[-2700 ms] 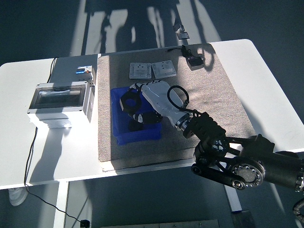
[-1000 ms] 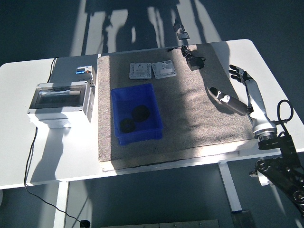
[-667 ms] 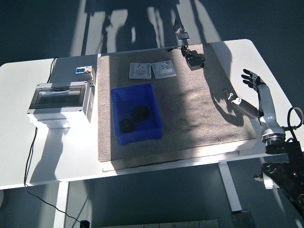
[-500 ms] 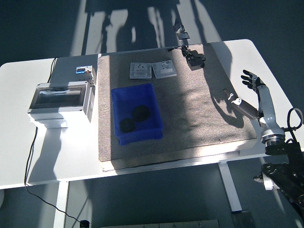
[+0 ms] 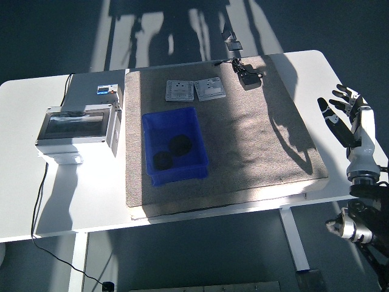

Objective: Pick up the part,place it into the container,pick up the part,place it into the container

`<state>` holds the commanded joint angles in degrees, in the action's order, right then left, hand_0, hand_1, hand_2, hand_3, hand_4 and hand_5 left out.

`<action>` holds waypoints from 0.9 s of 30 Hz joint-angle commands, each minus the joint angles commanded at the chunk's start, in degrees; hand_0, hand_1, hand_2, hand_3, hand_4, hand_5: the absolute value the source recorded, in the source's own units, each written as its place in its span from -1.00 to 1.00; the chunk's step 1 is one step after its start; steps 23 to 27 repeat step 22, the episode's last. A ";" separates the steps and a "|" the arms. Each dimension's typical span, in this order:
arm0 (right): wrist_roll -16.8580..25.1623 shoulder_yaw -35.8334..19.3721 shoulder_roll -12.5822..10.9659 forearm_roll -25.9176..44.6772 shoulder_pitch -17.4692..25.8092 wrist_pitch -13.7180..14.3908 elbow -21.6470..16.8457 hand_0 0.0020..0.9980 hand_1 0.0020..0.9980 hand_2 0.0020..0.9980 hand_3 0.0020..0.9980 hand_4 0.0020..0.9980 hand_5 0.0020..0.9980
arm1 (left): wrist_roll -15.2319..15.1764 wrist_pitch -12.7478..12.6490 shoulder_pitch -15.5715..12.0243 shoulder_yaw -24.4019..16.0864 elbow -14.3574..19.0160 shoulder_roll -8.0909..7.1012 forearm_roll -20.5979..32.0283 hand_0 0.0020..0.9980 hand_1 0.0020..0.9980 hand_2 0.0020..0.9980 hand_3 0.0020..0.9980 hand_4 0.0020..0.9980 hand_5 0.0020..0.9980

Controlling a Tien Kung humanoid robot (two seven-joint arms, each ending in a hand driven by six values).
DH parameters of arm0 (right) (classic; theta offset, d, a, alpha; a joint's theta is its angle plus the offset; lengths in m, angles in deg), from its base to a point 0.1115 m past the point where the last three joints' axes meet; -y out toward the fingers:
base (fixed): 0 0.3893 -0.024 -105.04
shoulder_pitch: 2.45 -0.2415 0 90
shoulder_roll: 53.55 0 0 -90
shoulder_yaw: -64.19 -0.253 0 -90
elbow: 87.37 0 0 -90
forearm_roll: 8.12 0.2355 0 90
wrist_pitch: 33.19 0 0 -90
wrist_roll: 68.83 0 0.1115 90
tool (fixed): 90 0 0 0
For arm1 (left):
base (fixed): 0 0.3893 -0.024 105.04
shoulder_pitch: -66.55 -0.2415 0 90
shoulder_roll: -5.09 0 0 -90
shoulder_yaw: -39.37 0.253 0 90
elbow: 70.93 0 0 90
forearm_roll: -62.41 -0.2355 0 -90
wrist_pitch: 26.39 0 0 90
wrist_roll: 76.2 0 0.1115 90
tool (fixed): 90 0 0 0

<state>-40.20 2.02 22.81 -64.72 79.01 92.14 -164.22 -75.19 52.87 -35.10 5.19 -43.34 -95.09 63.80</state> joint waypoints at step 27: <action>0.92 1.46 0.86 19.20 -0.71 -3.14 0.77 0.39 0.06 0.34 0.37 1.00 -0.38 | 0.17 0.27 0.97 3.56 -1.16 -0.29 2.75 0.33 0.50 0.69 0.91 1.00 0.87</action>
